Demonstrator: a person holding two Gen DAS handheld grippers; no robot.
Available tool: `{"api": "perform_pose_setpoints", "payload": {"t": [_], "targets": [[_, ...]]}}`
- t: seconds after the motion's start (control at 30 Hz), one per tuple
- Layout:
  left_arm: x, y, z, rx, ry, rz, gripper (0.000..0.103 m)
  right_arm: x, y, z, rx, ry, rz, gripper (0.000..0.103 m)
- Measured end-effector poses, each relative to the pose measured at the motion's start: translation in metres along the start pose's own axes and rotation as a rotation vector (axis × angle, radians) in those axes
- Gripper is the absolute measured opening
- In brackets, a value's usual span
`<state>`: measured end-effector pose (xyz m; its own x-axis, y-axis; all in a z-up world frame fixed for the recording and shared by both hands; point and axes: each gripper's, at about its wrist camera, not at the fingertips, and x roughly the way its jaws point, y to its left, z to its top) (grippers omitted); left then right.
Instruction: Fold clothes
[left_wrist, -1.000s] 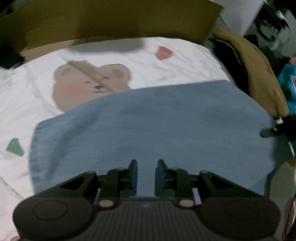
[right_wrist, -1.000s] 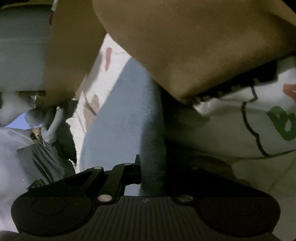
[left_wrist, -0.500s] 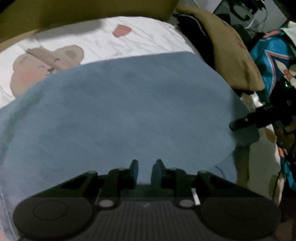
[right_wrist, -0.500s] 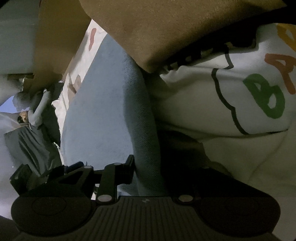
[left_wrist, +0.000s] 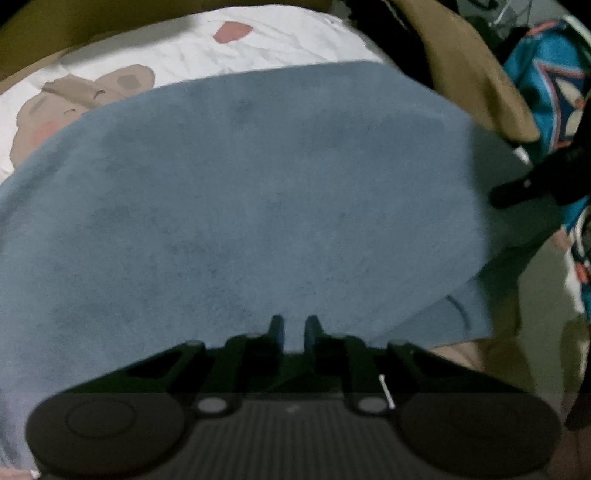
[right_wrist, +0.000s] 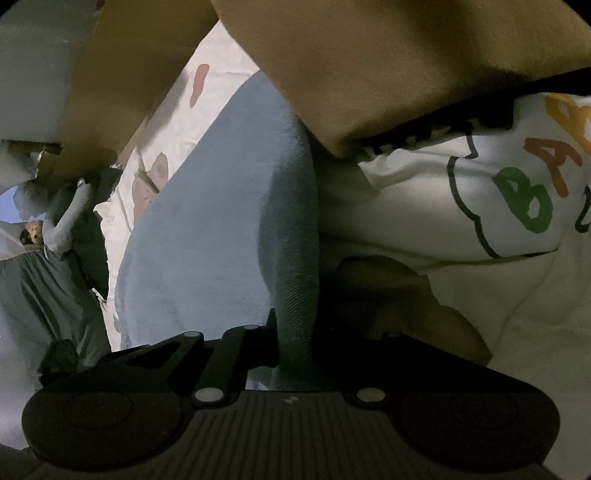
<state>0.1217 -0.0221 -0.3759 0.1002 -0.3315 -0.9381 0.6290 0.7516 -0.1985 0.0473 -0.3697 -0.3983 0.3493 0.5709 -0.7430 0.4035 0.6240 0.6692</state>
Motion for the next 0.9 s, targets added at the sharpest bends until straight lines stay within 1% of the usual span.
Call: {"api": "perform_pose_setpoints", "payload": {"t": [0.07, 0.13, 0.17, 0.2, 0.27, 0.37, 0.43, 0.57, 0.63, 0.73, 0.9], "targets": [[0.002, -0.005, 0.002, 0.022, 0.007, 0.019, 0.013, 0.001, 0.003, 0.000, -0.004, -0.003, -0.008, 0.009], [0.000, -0.007, 0.004, 0.024, 0.015, 0.024, 0.012, 0.001, 0.003, 0.001, -0.003, -0.006, -0.018, 0.010], [-0.001, -0.005, 0.005, 0.008, 0.018, 0.016, 0.012, 0.001, 0.003, 0.002, -0.003, -0.007, -0.022, 0.011], [-0.002, -0.003, 0.007, -0.010, 0.021, 0.008, 0.012, 0.001, 0.004, 0.003, -0.015, -0.016, -0.031, 0.014], [-0.005, 0.002, 0.013, -0.060, 0.021, -0.014, 0.006, -0.001, 0.007, 0.005, -0.041, -0.038, -0.054, 0.022], [-0.007, 0.009, 0.026, -0.081, -0.017, -0.001, 0.006, -0.004, 0.009, 0.012, -0.054, -0.078, -0.039, 0.027], [-0.005, 0.016, 0.037, -0.090, -0.033, 0.012, 0.006, -0.003, 0.009, 0.017, -0.055, -0.085, -0.034, 0.029], [0.003, 0.031, 0.058, -0.095, -0.058, 0.051, 0.006, 0.000, 0.006, 0.023, -0.050, -0.096, -0.035, 0.029], [0.009, 0.038, 0.069, -0.124, -0.063, 0.051, 0.006, 0.001, 0.006, 0.026, -0.048, -0.102, -0.030, 0.029], [0.013, 0.041, 0.082, -0.097, -0.087, 0.067, 0.006, 0.002, 0.007, 0.030, -0.054, -0.106, -0.028, 0.029], [0.020, 0.044, 0.101, -0.117, -0.117, 0.075, 0.006, 0.005, 0.009, 0.036, -0.055, -0.116, -0.022, 0.029]]}}
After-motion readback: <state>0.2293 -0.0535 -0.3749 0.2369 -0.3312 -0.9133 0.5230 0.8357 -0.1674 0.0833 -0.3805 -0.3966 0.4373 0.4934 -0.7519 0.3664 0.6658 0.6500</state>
